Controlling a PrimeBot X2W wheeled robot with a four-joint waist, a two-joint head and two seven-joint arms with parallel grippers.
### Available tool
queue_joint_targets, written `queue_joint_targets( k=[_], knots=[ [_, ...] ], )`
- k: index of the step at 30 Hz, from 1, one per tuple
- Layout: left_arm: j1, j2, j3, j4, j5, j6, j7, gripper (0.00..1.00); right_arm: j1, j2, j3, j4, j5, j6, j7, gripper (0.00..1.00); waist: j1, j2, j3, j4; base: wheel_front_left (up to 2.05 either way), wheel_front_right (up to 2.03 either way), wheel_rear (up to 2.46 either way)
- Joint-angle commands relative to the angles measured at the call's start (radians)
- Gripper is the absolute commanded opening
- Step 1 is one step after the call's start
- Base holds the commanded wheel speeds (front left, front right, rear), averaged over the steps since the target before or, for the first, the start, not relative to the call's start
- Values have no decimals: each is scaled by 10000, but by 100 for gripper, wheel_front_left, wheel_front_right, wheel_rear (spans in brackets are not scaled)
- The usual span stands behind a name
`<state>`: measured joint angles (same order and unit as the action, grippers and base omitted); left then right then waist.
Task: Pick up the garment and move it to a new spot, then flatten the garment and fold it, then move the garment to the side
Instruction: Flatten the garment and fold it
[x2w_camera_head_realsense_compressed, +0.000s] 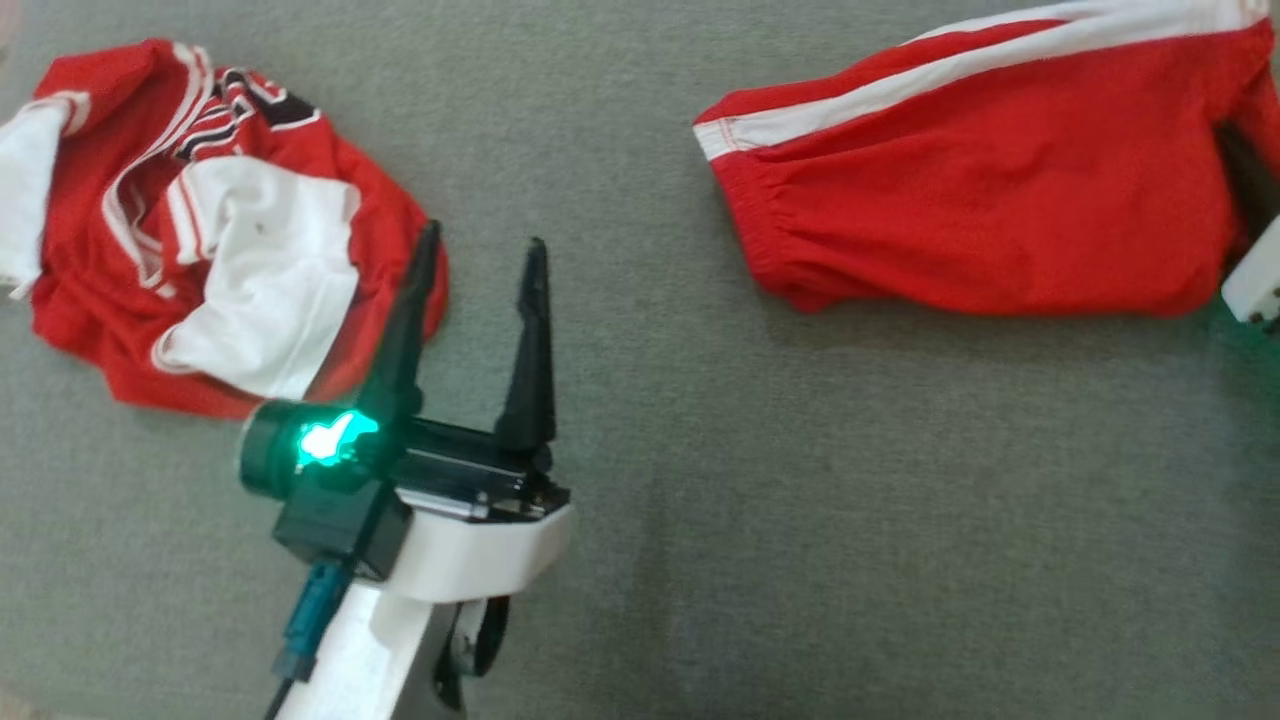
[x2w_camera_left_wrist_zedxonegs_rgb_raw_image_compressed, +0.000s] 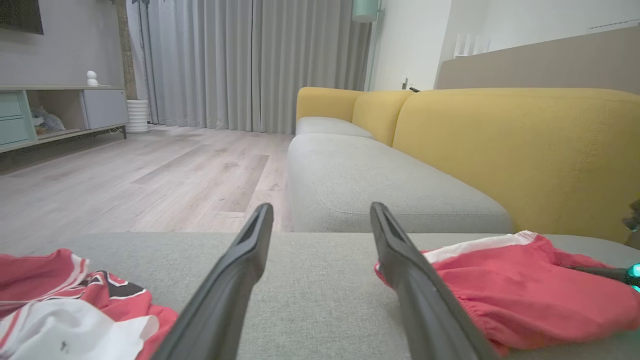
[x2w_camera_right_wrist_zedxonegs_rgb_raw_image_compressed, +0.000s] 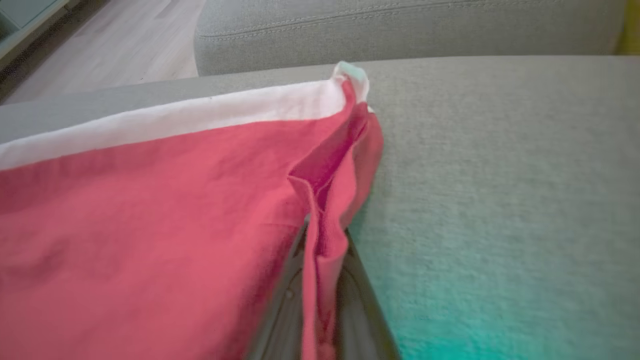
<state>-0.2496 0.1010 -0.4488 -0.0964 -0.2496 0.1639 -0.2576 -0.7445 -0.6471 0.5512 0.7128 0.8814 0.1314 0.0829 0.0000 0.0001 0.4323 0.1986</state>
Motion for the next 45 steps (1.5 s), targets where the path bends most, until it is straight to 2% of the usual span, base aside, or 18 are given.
queue_joint_targets(
  k=[1,11,16,26,29,32,33,34,35,36,40,45],
  knots=[
    [5,-48,527,-383,175,-112,-40,100,366,-452,84,24,-54,-7,-181,0,0,-1,-163,-264,0,0,0],
    [201,-317,1303,-243,648,-853,-41,100,301,-1552,-231,486,-923,-7,-772,0,0,-1,-287,-1264,0,0,0],
    [231,-392,1347,-71,722,-1091,-41,100,18,-1416,-462,19,-1159,-7,-852,0,0,-1,-327,-1425,0,0,0],
    [394,-478,1440,236,792,-1370,-41,100,448,-398,-866,-3303,-998,-7,283,0,0,-1,-806,-1323,0,0,0],
    [460,-491,1447,276,739,-1384,-41,100,858,212,-1055,-4218,-1051,-7,702,0,0,-1,-934,-1198,0,0,0],
    [505,-499,1435,282,668,-1360,-41,100,1282,1107,-1197,-4848,-1182,-7,995,0,0,-1,-1002,-1068,0,0,0],
    [512,-501,1420,282,630,-1348,-41,100,1414,1446,-1243,-4965,-1303,-7,1035,4,0,-1,-1019,-1028,0,0,0],
    [515,-502,1389,278,571,-1325,-41,100,1546,1789,-1291,-5031,-1461,-7,1039,15,0,-1,-1030,-975,0,0,0],
    [513,-503,1356,275,521,-1299,-41,100,1687,2162,-1313,-5075,-1579,-7,1046,36,0,-1,-1037,-932,0,0,0],
    [506,-504,1317,274,474,-1272,-41,100,1848,2542,-1354,-5065,-1646,-7,1084,100,0,-1,-1048,-883,0,0,0],
    [498,-505,1206,257,347,-1165,-41,100,2310,3551,-1788,-5055,-2230,-7,1000,100,0,-1,-1133,-751,0,0,0],
    [615,-506,1197,184,298,-1064,-41,100,2915,3705,-2870,-5857,-2849,-7,401,100,0,-1,-1361,-739,0,0,0]
  ],
)
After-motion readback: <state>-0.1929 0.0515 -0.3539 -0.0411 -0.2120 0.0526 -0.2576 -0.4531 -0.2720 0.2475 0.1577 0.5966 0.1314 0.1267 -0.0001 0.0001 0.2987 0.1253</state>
